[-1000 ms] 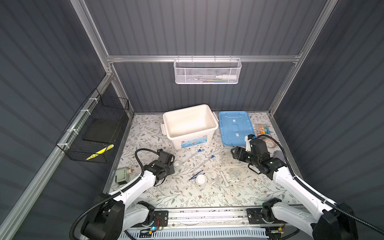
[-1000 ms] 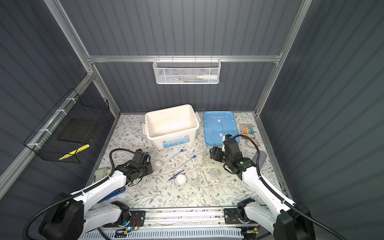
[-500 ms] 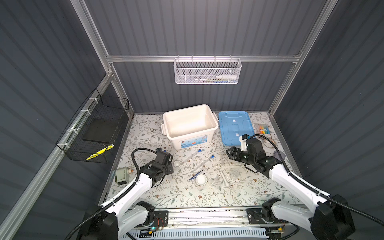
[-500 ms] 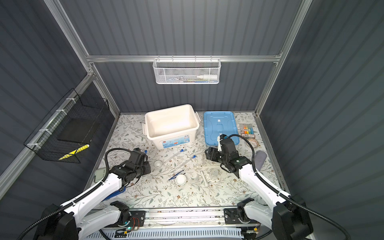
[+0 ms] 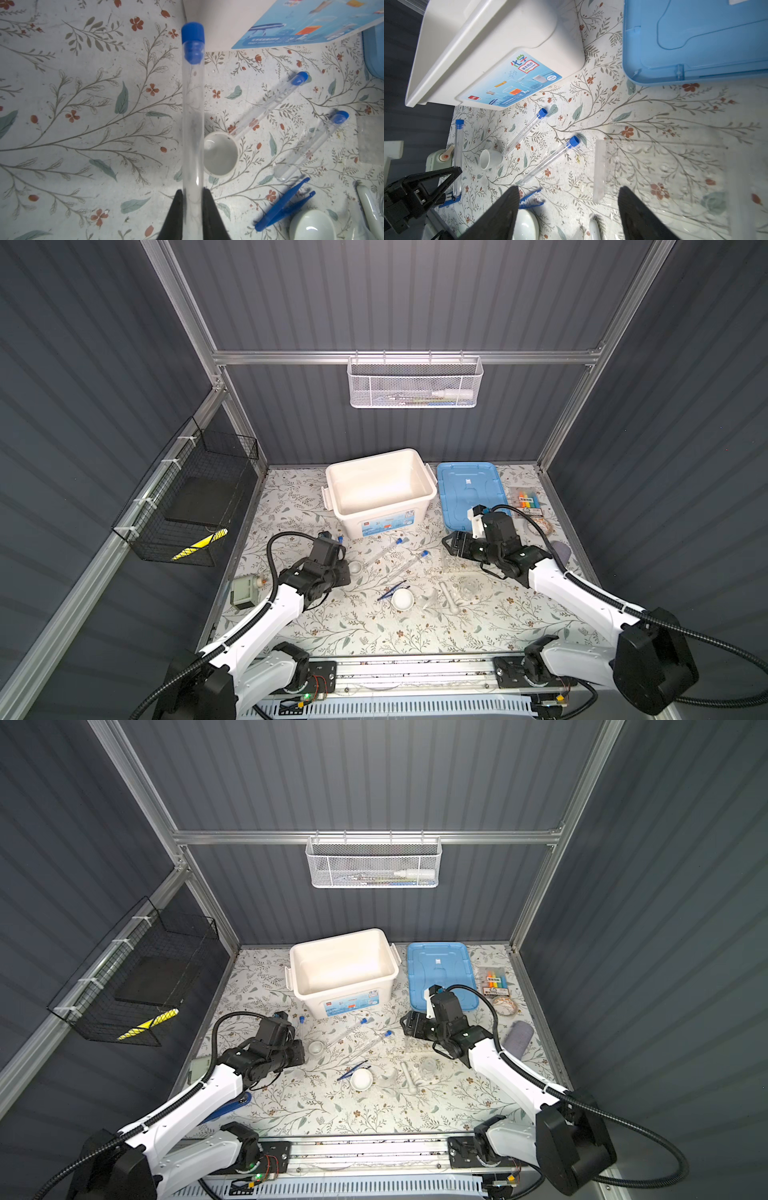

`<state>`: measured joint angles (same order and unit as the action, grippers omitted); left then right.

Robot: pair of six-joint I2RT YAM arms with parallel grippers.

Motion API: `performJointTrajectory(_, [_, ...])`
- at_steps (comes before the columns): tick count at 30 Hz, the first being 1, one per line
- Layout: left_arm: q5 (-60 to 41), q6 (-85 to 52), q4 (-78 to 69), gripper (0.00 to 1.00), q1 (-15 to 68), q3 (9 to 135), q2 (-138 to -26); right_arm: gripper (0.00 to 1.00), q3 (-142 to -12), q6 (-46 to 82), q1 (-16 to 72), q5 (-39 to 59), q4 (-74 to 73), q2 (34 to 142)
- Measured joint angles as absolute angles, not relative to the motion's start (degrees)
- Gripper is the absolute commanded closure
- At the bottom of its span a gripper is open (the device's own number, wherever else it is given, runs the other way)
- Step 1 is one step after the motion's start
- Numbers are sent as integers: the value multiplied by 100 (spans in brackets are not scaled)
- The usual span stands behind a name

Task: Organize the chemistry lab equipment
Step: 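Lift the test tube off the table with the left gripper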

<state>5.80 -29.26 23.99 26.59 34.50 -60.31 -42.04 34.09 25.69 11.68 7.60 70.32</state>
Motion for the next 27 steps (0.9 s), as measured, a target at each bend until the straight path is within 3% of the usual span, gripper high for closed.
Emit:
performJointTrajectory(15, [32, -2698, 1938, 88, 2886, 3760, -6383, 24, -4226, 3623, 2604, 1463, 572, 7284])
performJointTrajectory(27, [-5, -2388, 1638, 89, 3697, 4143, -7008, 23, -4195, 4003, 2604, 1933, 12, 7402])
